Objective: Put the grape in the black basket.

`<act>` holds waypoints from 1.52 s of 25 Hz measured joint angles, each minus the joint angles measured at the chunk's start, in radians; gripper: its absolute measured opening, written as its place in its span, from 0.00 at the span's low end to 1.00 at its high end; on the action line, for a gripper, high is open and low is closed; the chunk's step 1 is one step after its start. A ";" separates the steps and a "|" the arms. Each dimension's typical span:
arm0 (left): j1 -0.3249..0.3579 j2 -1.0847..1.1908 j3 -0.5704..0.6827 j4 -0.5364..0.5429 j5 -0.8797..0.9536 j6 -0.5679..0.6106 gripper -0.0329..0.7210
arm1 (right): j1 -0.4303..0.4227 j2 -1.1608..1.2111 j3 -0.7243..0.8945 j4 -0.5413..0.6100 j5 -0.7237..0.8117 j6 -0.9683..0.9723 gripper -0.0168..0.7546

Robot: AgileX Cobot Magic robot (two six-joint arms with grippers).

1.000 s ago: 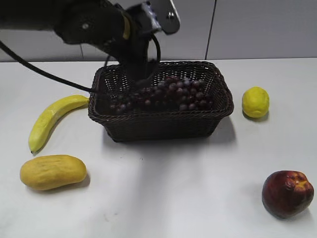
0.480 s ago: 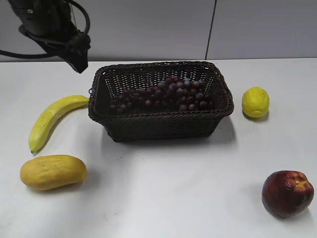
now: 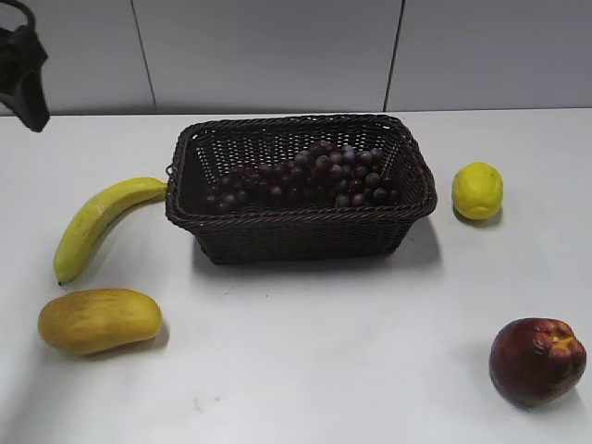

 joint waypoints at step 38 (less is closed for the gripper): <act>0.108 -1.262 0.976 -0.037 -0.014 -0.024 0.81 | 0.000 0.000 0.000 0.000 0.000 0.000 0.67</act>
